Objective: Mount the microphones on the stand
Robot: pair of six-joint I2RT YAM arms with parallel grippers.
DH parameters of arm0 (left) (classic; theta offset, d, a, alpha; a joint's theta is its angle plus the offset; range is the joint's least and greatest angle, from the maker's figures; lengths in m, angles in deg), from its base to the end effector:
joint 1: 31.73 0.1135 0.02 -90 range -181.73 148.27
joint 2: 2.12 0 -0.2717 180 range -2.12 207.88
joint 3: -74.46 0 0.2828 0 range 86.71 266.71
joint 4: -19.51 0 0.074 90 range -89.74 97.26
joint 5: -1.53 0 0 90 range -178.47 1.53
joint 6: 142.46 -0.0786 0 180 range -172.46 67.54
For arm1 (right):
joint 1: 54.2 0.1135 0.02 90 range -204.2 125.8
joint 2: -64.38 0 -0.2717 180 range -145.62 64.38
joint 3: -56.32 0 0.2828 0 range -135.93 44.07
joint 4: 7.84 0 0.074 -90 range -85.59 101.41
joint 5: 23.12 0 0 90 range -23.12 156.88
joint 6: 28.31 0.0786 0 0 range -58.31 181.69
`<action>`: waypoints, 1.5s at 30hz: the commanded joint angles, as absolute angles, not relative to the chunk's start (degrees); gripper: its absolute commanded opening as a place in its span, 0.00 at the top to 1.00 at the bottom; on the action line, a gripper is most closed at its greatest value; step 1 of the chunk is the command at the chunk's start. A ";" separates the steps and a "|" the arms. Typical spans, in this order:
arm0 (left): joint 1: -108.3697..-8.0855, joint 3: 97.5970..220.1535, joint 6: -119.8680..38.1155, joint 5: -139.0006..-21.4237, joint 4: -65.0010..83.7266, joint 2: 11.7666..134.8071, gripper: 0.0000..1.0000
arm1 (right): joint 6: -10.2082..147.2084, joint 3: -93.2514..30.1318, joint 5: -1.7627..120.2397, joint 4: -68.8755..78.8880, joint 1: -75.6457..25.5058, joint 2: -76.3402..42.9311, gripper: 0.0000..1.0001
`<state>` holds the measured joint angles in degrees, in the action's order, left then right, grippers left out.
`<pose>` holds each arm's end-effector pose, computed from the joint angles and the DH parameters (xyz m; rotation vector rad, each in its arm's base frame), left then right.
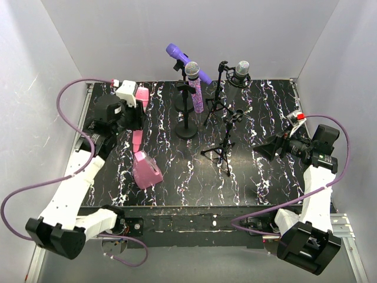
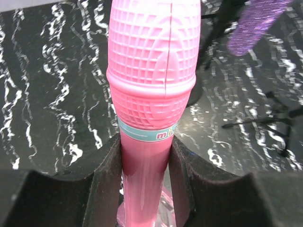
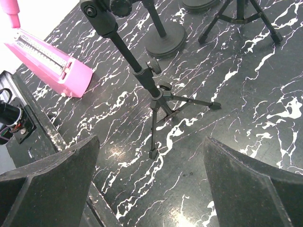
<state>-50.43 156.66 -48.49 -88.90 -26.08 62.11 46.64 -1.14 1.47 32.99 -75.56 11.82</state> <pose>0.2901 -0.0976 0.3747 0.2596 2.0449 -0.2377 0.2337 -0.0147 0.2908 -0.4904 1.8317 0.8118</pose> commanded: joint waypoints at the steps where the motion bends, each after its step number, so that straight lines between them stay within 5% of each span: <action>1: -50.27 157.11 -46.83 -77.59 -26.49 55.81 1.00 | 45.60 -1.01 -0.80 32.36 -76.08 12.78 0.04; 18: -53.16 153.42 -37.69 -47.17 -13.66 46.57 1.00 | 38.67 -6.01 -4.66 40.16 -76.08 13.22 0.05; 33: -78.82 157.28 -36.81 -65.08 2.32 58.51 1.00 | 25.91 -26.24 -20.20 67.34 -75.82 10.41 0.02; 45: -87.45 163.17 -31.81 -81.61 25.52 74.86 1.00 | 43.05 -26.23 -10.03 46.16 -56.93 10.51 0.02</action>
<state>-86.21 160.33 -34.54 -73.64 14.20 73.36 35.18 -25.81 -12.17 56.75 -59.39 10.12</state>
